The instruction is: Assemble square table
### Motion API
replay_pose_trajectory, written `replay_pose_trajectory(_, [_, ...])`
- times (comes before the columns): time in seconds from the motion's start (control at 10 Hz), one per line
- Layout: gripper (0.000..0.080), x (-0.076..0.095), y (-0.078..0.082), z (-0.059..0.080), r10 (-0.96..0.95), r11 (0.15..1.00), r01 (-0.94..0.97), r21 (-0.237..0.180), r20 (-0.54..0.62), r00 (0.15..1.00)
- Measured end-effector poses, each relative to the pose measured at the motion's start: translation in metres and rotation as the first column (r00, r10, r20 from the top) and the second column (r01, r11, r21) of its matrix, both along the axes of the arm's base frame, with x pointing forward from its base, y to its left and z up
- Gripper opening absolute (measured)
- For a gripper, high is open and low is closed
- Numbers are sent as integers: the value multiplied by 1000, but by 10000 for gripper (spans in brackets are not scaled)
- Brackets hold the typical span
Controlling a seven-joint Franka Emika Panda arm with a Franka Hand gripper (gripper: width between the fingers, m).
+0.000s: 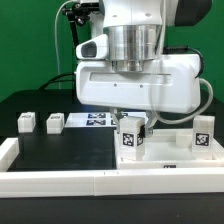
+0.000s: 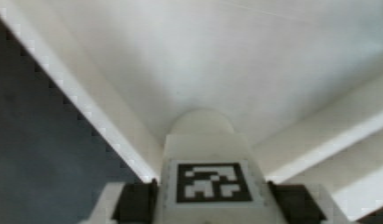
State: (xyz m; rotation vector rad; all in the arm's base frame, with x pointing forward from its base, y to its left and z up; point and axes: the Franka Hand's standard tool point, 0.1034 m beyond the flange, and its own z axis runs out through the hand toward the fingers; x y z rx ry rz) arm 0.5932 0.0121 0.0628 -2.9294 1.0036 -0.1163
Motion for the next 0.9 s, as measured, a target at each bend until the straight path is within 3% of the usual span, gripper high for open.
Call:
replay_pose_trajectory(0.5, [291, 0, 2, 0, -312, 949, 312, 38, -8, 950])
replay_pose_trajectory(0.6, [424, 0, 2, 0, -288, 957, 288, 37, -7, 958])
replay_pose_trajectory(0.7, [424, -1, 1, 0, -225, 974, 225, 32, -10, 974])
replay_pose_trajectory(0.8, [565, -1, 4, 1, -217, 975, 218, 32, -16, 976])
replay_pose_trajectory(0.9, [565, -1, 4, 1, -171, 985, 172, 30, -16, 985])
